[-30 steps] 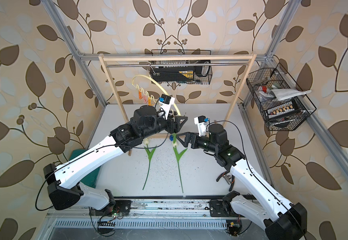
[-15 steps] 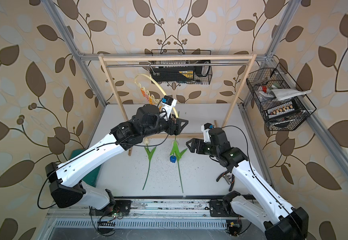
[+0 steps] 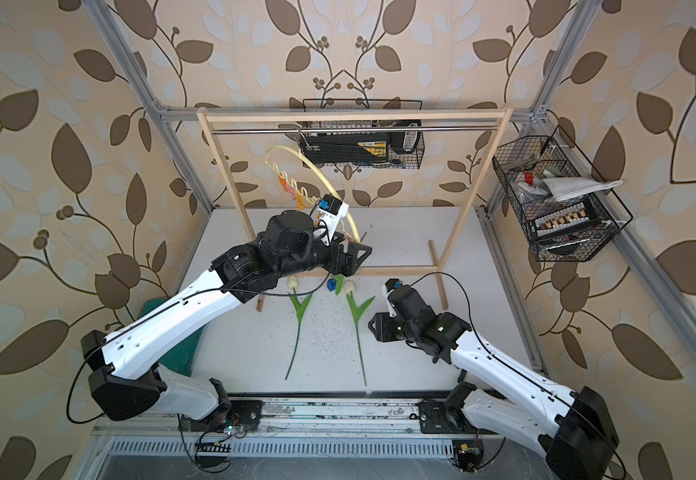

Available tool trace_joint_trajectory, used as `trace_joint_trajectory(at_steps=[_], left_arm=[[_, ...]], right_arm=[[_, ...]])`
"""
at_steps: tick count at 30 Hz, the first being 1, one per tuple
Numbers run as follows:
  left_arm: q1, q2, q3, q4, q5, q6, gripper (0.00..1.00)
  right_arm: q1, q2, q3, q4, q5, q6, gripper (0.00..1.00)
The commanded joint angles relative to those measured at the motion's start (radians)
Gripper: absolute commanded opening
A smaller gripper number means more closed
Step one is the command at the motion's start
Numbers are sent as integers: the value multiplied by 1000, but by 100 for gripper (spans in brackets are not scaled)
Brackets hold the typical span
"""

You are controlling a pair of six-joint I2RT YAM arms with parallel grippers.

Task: Dry the flowers on a clothes hanger
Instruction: Clamp the flower onto the hanger, then pick up the flower at the center of the board.

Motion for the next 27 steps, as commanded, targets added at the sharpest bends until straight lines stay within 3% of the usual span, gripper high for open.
trace_joint_trajectory(at_steps=[1,7,12,19,27], left_arm=[[8,-57,24,-43,-36,17,92],[8,-120,-6,-44,-46,4,94],[8,-161,-20,-76,-62,-7,93],[9,-336,-177,-80,-230,-68,88],[11,-455,-386,-74,-360,-175,85]], right_arm=[[42,56,-20,57,77,34,46],[66,164,-10,107,106,40,45],[95,248,2,141,135,58,36],[163,301,17,139,247,87,27],[213,365,54,134,282,106,27]])
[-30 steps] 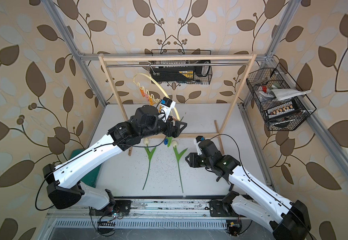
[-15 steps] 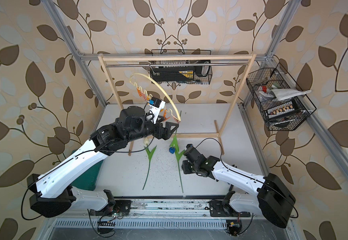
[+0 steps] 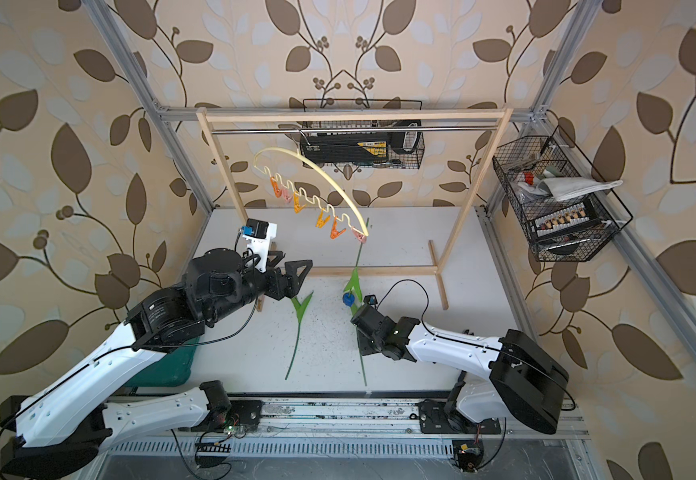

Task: Dry the flowers on a clothes hanger
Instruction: Pick up the flower at the center of the board.

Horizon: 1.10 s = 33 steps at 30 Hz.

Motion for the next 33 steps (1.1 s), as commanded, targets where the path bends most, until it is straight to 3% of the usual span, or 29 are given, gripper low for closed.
trace_joint_trajectory(at_steps=[1,8,23,28,33], left_arm=[[10,0,-70,9,-85,-96,84],[12,-55,-248,93,-70,-210,82],[12,-32,-272,95,-48,-253,80],[12,-43,-264,81,-50,-251,79],[12,-59,-270,84,-54,-252,79]], right_arm=[[21,35,44,4,44,19,27],[45,81,59,12,58,35,26],[107,220,94,6,138,116,21],[107,176,65,-26,180,156,5],[88,109,24,-53,191,170,0]])
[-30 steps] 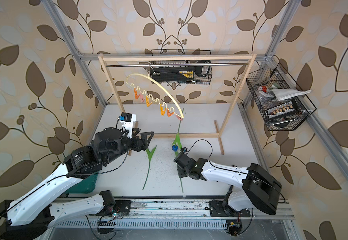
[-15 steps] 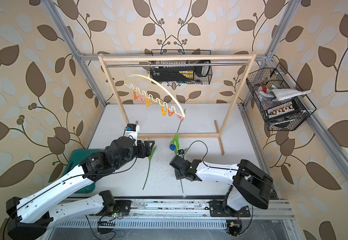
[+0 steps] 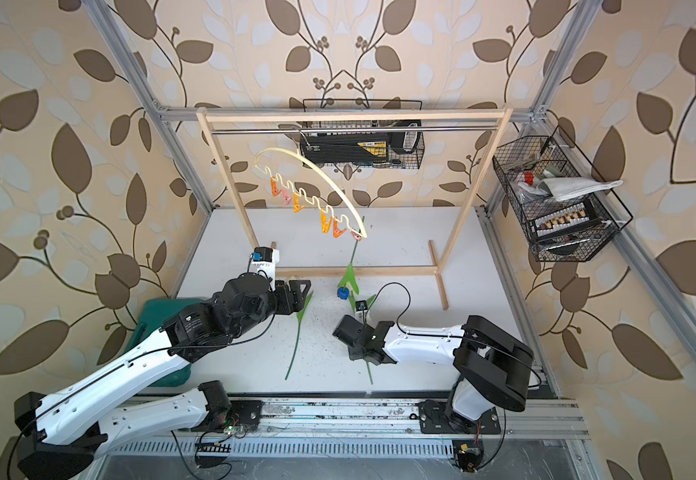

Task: Dry the flowers on a clothes hanger
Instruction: Pick up the flower at the center of the board.

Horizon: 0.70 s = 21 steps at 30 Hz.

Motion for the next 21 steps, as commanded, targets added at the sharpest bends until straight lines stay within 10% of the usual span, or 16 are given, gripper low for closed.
trace_joint_trajectory(at_steps=[1,12,21], left_arm=[[6,-25,10,9,-1,-2,79],[7,-29,24,18,51,29,78],[-9,57,36,149,578,236,66]], right_arm=[[-16,-55,-43,-45,38,31,0],[-141,-335,-101,-152,-5,-2,0],[-426,-775,-180,-68,-389,160,0]])
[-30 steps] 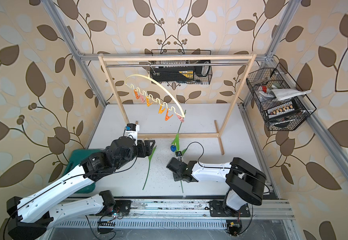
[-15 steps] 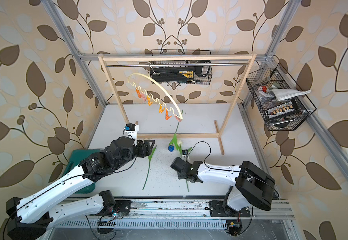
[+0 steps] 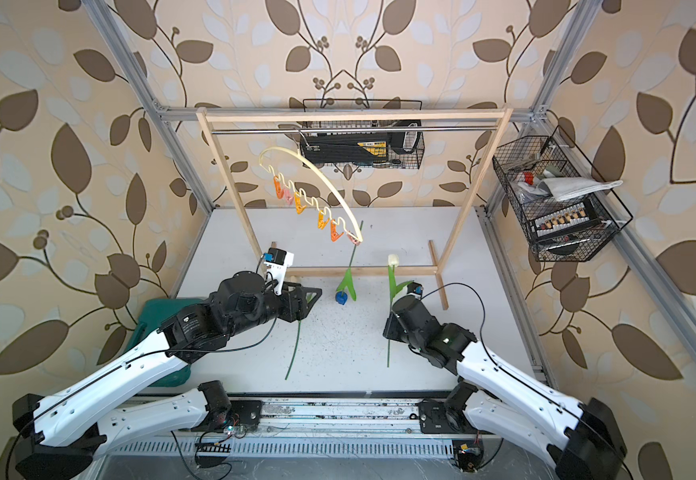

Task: Dry the flowers on a clothes hanger
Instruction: Pick up the flower at the center of the board.

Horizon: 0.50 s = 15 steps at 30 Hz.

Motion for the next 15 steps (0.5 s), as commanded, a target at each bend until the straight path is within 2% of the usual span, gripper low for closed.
trace_joint_trajectory(at_steps=[1,3,7,10,11,15], left_arm=[[-18,60,41,57,255,107,65],[-56,73,43,68,266,132,62],[-95,19,-24,175,234,123,65],[-102,-13,-79,272,232,89,71],[-105,-11,-91,298,232,76,75],[-117,70,-75,342,248,36,77]], right_arm=[[-81,-104,-20,35,-176,129,0],[-128,-156,-27,73,-229,228,0],[-198,-196,-54,172,-293,455,0],[-202,-193,-101,290,-302,635,0],[-202,-183,-103,322,-304,657,0],[-180,-171,-9,204,-237,609,0]])
